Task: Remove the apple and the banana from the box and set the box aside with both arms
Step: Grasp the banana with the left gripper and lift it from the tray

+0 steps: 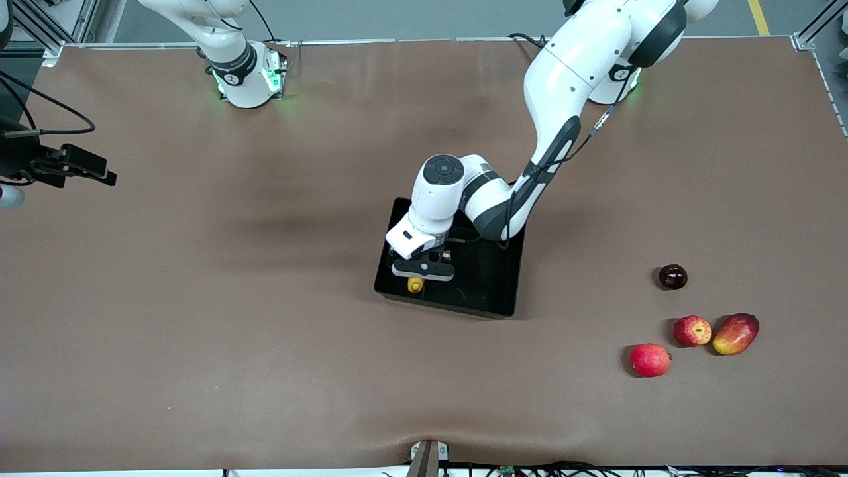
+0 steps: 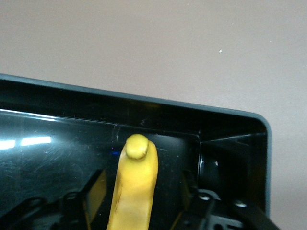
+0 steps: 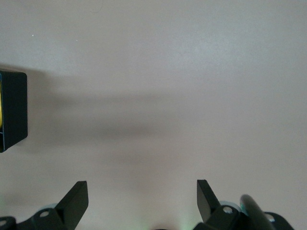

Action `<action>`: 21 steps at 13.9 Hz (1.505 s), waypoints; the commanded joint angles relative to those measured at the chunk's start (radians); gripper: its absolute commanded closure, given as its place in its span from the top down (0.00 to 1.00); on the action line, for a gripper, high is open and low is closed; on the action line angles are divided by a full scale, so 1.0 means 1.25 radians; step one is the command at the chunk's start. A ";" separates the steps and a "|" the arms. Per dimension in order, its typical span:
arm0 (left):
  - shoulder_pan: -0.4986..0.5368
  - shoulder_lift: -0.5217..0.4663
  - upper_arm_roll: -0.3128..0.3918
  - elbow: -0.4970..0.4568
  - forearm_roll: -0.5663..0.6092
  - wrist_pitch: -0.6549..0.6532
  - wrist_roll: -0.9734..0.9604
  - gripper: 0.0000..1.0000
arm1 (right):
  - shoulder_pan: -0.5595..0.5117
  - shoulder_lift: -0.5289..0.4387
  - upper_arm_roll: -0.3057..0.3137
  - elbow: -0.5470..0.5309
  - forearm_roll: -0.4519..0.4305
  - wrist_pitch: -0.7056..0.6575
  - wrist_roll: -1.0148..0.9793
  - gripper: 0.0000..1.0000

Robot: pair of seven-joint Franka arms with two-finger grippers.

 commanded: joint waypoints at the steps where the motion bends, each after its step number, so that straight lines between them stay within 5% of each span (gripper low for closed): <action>1: -0.014 0.013 0.010 0.021 0.015 0.019 -0.044 0.08 | -0.017 0.009 0.011 0.016 0.013 -0.004 -0.003 1.00; 2: -0.016 0.008 0.010 0.021 0.015 0.019 -0.048 0.00 | -0.017 0.009 0.011 0.016 0.013 -0.004 -0.003 1.00; 12: -0.002 -0.040 0.009 0.016 0.016 0.009 -0.041 0.00 | -0.012 0.051 0.011 0.017 0.007 -0.001 -0.005 1.00; 15: -0.001 -0.033 0.009 0.014 0.021 0.009 -0.035 0.27 | -0.010 0.147 0.014 0.017 0.012 0.013 -0.008 1.00; 21: -0.012 -0.031 0.008 0.005 0.019 -0.065 -0.036 0.87 | 0.017 0.153 0.016 0.014 0.014 0.010 0.002 1.00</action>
